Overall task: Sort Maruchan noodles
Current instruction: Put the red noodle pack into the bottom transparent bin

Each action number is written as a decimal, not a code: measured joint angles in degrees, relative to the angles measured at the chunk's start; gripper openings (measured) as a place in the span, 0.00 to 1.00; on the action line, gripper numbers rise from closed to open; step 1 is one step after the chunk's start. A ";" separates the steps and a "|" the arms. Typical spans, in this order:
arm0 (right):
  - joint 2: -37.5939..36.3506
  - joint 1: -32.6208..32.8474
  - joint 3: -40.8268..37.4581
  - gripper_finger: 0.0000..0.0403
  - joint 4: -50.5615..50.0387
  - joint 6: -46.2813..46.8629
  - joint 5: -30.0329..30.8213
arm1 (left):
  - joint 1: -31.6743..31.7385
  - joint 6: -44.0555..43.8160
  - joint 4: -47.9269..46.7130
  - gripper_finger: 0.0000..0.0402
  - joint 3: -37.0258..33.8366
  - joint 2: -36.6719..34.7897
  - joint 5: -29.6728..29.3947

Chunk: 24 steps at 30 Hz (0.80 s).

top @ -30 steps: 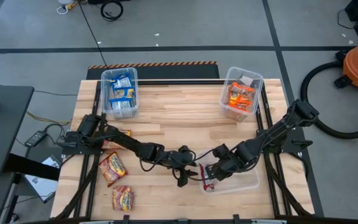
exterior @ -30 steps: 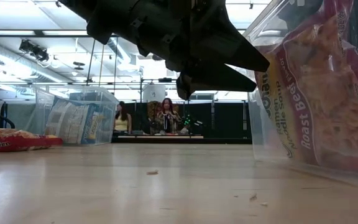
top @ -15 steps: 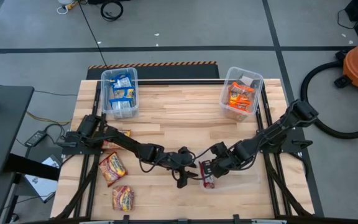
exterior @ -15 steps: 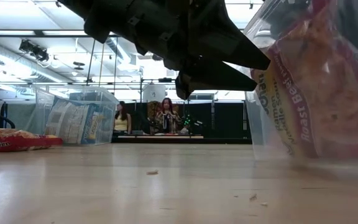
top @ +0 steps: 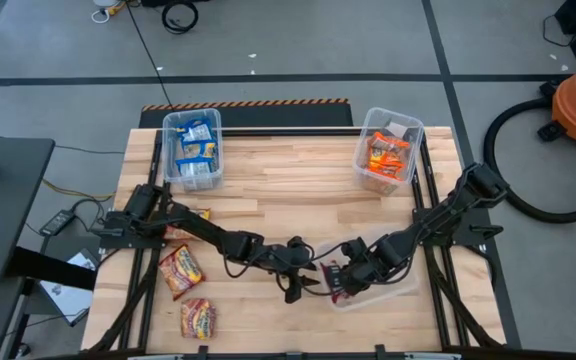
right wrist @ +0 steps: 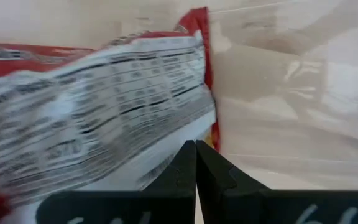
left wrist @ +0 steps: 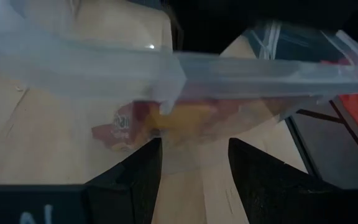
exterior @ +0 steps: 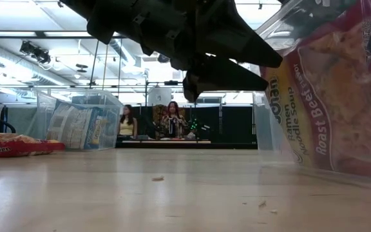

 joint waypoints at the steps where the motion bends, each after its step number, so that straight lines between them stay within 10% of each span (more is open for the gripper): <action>1: 0.10 0.21 -0.37 0.01 0.10 0.07 0.08 | 0.14 0.06 0.21 0.48 0.00 0.00 0.07; 24: 1.61 0.62 -0.66 0.01 9.11 1.32 5.24 | 1.06 2.01 -1.59 0.48 0.04 0.00 1.01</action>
